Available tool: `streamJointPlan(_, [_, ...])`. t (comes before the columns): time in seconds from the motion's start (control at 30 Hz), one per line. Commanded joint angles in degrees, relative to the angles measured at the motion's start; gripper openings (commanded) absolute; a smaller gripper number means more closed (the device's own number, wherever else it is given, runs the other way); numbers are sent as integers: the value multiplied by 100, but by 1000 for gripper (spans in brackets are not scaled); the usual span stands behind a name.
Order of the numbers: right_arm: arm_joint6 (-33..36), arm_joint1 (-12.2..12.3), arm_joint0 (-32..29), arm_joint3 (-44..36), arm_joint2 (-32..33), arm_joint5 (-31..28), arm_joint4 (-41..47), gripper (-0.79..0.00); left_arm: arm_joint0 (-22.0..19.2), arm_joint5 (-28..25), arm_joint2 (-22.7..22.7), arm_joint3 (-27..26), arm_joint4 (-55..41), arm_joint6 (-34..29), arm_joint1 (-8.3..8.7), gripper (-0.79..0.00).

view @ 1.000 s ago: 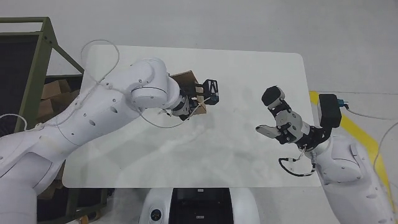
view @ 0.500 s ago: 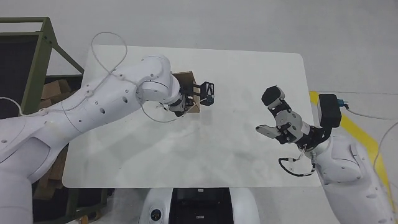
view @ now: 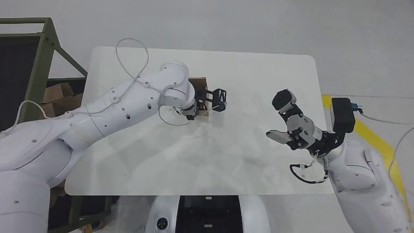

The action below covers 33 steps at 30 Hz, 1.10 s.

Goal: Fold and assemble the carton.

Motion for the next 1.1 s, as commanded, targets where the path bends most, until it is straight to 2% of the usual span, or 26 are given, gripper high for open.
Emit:
streamJointPlan(0.0, [0, 0, 0, 0, 0, 0, 0, 0, 26, -65, 0, 64, 86, 66, -68, -785])
streamJointPlan(0.2, [0, 0, 0, 0, 0, 0, 0, 0, 101, -213, 0, 178, 340, 214, -198, -785])
streamJointPlan(0.57, [0, 0, 0, 0, 0, 0, 0, 0, 206, -245, 0, 352, 466, 245, -324, -785])
streamJointPlan(0.7, [0, 0, 0, 0, 0, 0, 0, 0, 202, -216, 0, 387, 442, 216, -354, -690])
streamJointPlan(1.07, [0, 0, 0, 0, 0, 0, 0, 0, 148, -141, 0, 439, 313, 142, -391, -653])
